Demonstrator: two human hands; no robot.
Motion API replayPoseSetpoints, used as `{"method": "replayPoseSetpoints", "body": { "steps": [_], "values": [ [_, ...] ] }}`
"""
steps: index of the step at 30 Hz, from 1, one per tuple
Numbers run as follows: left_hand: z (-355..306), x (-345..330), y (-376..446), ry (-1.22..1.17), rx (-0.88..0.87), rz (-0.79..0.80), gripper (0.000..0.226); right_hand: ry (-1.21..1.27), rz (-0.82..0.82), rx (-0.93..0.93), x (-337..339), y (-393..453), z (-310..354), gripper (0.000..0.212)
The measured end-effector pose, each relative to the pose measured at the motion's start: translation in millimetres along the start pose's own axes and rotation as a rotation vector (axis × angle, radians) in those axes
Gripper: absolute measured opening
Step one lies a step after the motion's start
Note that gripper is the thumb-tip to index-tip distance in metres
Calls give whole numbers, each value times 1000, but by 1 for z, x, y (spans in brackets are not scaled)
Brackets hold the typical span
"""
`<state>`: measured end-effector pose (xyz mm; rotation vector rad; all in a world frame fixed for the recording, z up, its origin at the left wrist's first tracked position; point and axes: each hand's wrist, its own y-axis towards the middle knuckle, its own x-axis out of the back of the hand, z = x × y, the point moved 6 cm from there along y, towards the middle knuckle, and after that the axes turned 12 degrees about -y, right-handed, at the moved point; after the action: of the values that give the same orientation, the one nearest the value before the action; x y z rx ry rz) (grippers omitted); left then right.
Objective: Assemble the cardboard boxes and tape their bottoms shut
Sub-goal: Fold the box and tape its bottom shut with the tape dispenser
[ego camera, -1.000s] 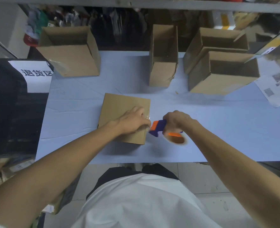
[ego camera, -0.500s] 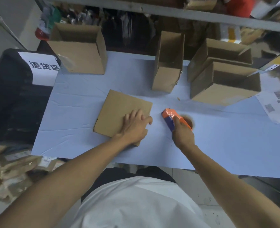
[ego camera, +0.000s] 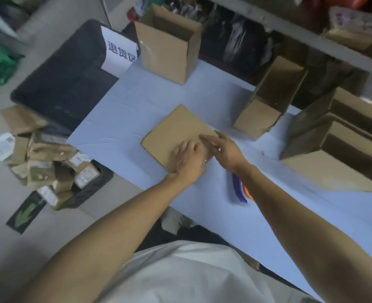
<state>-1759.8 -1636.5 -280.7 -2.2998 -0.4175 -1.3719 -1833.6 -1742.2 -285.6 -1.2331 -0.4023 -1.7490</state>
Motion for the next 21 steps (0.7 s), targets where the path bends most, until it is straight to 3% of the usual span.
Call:
{"method": "replayPoseSetpoints", "body": {
  "steps": [3,6,9,13,17,21],
  "values": [
    [6,3,-24,50,27,-60,56,-1,-9,0,-1,-3,-6,43],
    [7,12,-44,-2,-74,-164,45,22,-3,-16,1,-4,-5,45],
    [13,30,-42,-101,-98,-141,41,70,3,-61,8,-9,2,51],
    [17,84,-41,-201,-207,-235,32,140,-87,-120,33,-24,12,46],
    [24,120,-34,-399,-119,-250,26,193,-118,-151,51,-42,21,41],
    [33,133,-18,-557,-3,-185,30,193,-258,-174,77,-51,18,31]
  ]
}}
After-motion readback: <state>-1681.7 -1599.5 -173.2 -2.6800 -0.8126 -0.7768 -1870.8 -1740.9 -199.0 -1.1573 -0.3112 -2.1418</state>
